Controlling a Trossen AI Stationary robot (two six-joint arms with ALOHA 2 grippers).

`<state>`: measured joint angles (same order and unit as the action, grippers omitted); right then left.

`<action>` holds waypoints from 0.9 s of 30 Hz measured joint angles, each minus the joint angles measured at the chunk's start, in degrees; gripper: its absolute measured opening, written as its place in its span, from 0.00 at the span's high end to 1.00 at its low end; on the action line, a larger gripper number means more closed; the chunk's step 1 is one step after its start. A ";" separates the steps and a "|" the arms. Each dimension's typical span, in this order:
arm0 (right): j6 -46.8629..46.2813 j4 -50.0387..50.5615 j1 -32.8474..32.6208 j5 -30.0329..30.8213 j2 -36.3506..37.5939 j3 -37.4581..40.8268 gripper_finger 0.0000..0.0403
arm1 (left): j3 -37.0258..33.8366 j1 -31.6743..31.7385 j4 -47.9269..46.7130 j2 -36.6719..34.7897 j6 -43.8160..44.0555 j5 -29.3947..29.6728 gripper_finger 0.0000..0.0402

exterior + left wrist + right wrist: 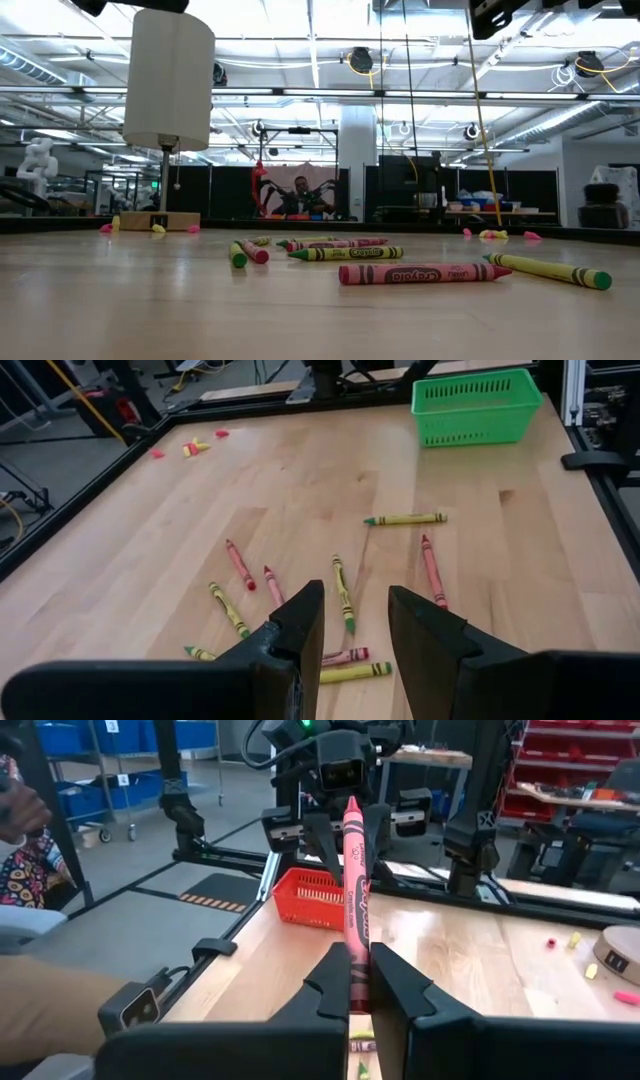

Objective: Sort crayons
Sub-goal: Put the red crayon into the green bin

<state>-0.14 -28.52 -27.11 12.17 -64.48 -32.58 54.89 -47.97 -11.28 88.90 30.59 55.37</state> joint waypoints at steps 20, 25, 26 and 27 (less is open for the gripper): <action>-13.86 37.99 -9.04 -0.21 15.58 -5.61 1.00 | 0.00 0.00 0.04 0.00 0.15 -0.04 0.72; -22.47 51.26 -13.41 -0.31 16.07 -10.36 1.00 | 0.00 0.00 0.37 0.00 0.17 -0.04 0.72; -24.30 53.91 -14.36 -0.49 16.07 -11.25 1.00 | 0.00 0.00 0.37 0.00 0.19 -0.04 0.72; -26.13 56.12 -15.28 -0.89 16.05 -12.06 1.00 | 0.00 0.00 0.36 0.00 0.20 -0.04 0.72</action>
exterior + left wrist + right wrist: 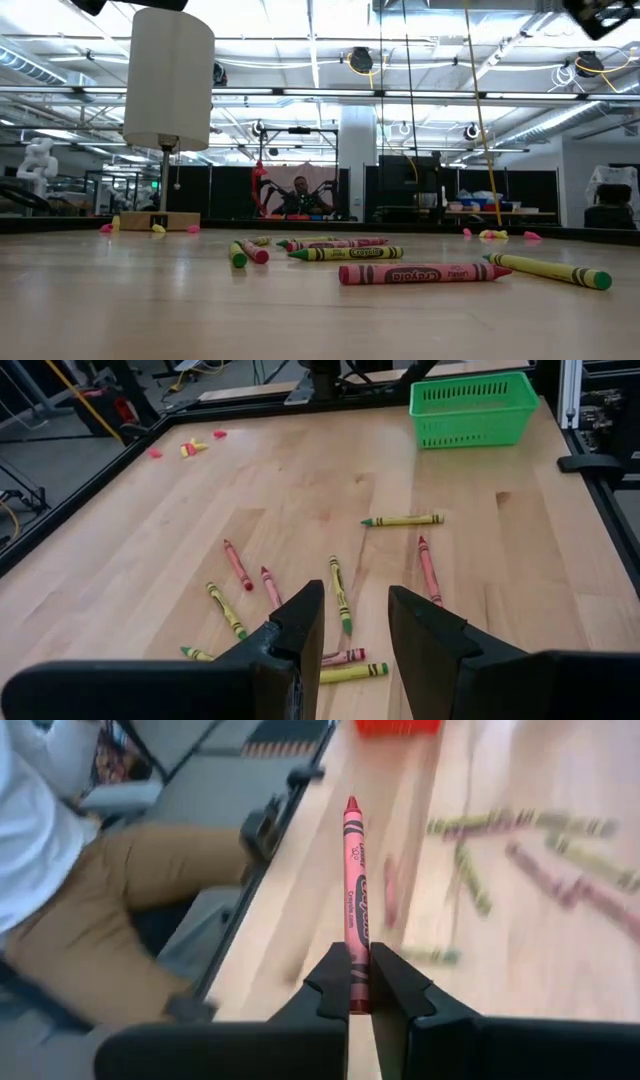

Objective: Sort crayons
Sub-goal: Put the red crayon into the green bin

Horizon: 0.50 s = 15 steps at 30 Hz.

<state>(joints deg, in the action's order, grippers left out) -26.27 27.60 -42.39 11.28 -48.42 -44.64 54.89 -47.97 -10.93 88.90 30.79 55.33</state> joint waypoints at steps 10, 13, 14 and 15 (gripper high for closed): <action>-19.60 11.93 -9.11 -12.22 -0.75 -2.56 1.00 | 0.00 0.00 0.46 0.00 0.35 0.00 0.72; -22.97 16.52 -11.59 -15.82 -1.75 -2.56 1.00 | 0.00 0.05 0.60 0.00 0.35 0.00 0.72; -23.45 17.74 -12.34 -16.60 -2.13 -2.56 1.00 | 0.00 0.11 0.60 0.00 0.35 0.00 0.72; -23.69 18.95 -12.94 -17.43 -2.59 -2.56 1.00 | 0.00 0.24 0.60 0.00 0.35 0.00 0.72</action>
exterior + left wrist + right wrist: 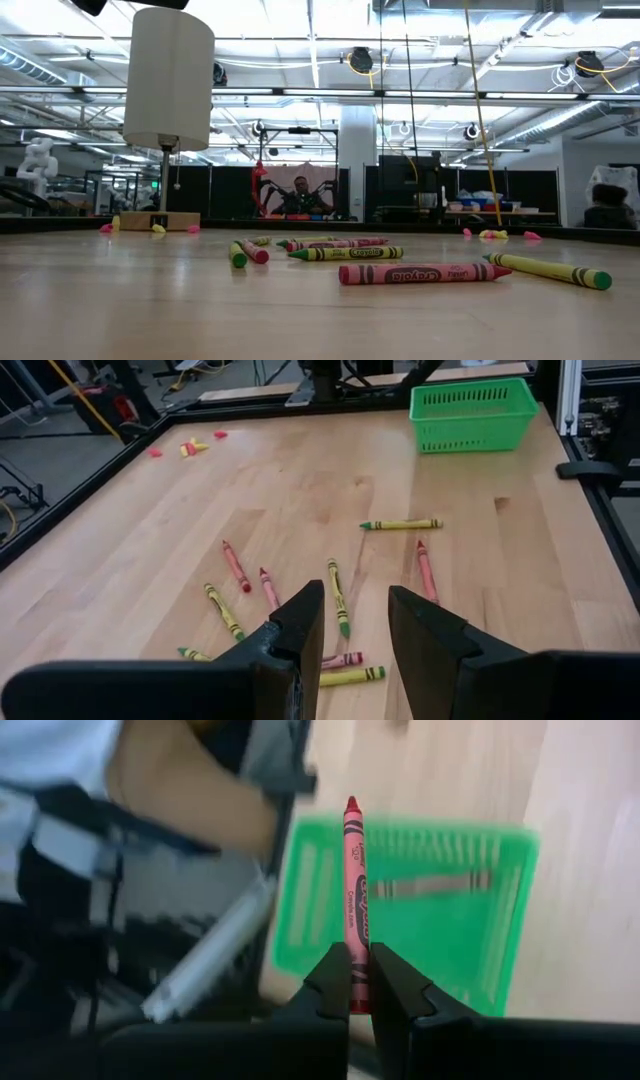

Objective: Sort crayons
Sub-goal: Put the red crayon into the green bin

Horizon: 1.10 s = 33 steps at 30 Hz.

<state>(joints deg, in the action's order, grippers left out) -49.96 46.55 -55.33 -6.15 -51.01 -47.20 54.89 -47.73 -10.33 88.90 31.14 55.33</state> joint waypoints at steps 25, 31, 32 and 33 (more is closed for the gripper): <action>20.68 4.51 -1.15 -4.02 -16.49 0.02 0.96 | 0.00 4.68 -0.02 0.00 -0.46 -3.02 0.72; 20.68 4.47 -0.90 -1.12 -17.33 0.02 0.81 | 0.00 4.99 -0.02 0.00 -0.47 -3.08 0.72; 20.67 4.48 -0.90 -1.12 -17.33 0.02 0.78 | 0.00 4.99 -0.02 0.00 -0.48 -3.08 0.72; 20.55 4.56 -0.90 -1.18 -17.30 0.02 0.75 | 0.00 4.99 -0.02 0.00 -0.47 -3.08 0.72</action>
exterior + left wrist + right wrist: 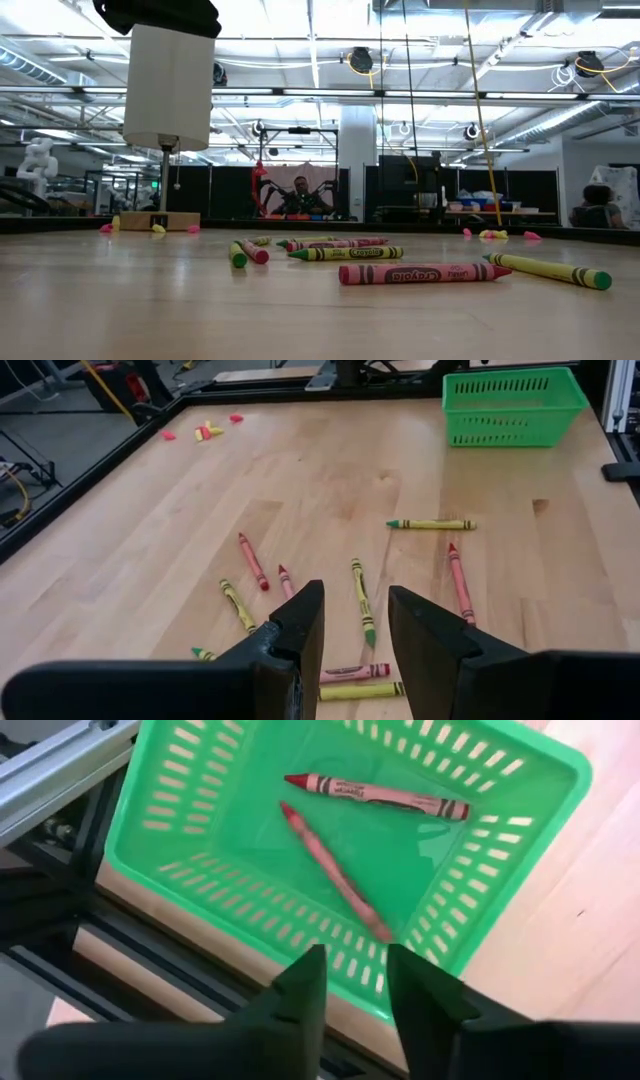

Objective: Sort crayons
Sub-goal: Put the red crayon into the green bin, then put the green crayon into the red bin

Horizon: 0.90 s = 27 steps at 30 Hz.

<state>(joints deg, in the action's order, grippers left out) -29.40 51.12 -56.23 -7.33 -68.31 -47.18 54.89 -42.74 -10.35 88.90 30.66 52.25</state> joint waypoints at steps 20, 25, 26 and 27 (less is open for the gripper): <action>-21.82 -0.82 3.90 31.72 -1.64 -16.02 0.69 | -0.02 2.74 0.93 0.00 -0.97 -0.05 0.72; -31.79 -2.10 8.47 35.83 -6.71 -16.02 0.67 | -0.02 4.24 1.73 0.00 -1.21 -0.42 0.72; -33.28 -2.94 9.35 35.79 -8.23 -16.02 0.66 | -0.02 4.49 1.79 0.00 -1.16 -0.88 0.72; -34.51 -3.95 10.07 35.59 -9.84 -16.02 0.65 | -0.02 4.60 1.90 0.00 -1.15 -1.25 0.72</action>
<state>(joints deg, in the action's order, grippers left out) -63.91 47.16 -46.15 28.26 -78.15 -63.20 54.87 -38.14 -8.45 88.90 29.52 51.00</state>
